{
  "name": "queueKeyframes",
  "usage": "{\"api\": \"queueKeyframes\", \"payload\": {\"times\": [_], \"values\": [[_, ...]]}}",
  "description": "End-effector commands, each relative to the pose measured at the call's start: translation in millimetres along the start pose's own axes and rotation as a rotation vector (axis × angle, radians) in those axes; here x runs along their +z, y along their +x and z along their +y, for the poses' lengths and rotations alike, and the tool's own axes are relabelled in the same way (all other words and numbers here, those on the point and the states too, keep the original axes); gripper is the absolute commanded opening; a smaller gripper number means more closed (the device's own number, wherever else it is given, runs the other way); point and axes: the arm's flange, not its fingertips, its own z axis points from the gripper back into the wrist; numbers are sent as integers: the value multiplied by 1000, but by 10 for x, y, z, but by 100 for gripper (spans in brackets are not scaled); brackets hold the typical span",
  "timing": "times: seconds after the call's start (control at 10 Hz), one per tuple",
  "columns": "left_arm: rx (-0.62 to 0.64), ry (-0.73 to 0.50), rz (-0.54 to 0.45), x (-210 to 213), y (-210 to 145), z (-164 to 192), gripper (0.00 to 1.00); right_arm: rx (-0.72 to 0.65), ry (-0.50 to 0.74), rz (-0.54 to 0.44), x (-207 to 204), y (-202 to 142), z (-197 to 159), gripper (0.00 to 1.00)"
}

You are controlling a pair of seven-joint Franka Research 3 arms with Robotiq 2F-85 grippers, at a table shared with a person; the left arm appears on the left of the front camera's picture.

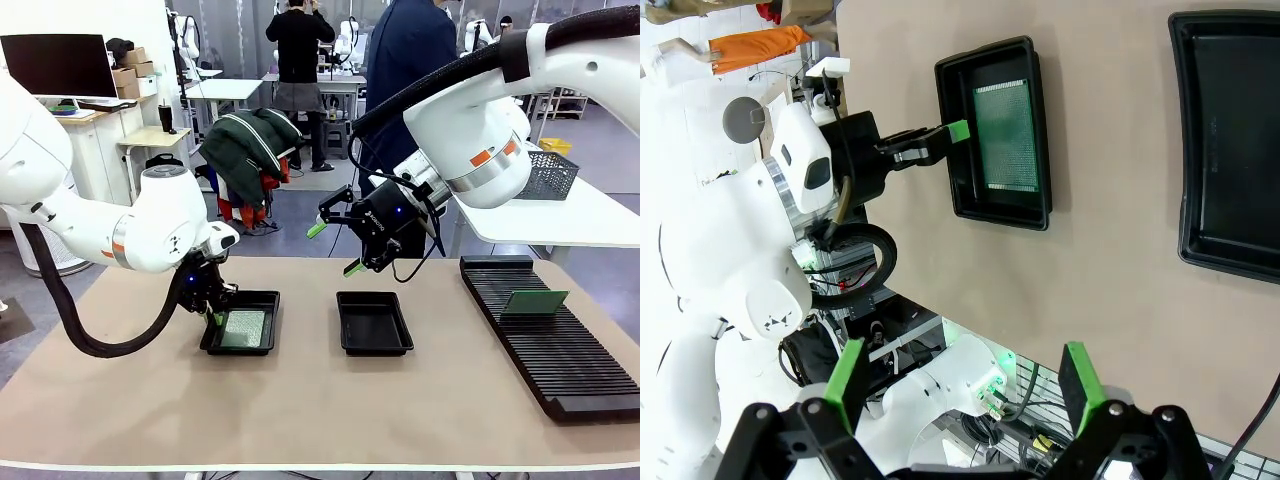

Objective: Inspect and transfer BCBs to ESD trays.
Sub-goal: Pick up the ESD tray and place it on the left side of the table.

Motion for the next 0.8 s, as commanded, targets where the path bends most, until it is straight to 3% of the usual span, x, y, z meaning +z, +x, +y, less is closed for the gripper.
{"api": "queueKeyframes", "payload": {"times": [0.0, 0.2, 0.7], "values": [[-25, -13, 7, 16, 25, -13, 9, -12, 17, -15, -40, 16, 10, 100], [-22, -13, 10, -2, 23, -6, 0, -12, 17, -15, -40, 16, 10, 100], [-6, -1, 2, -10, -4, -25, 0, -12, 17, -15, -40, 16, 10, 100]]}}
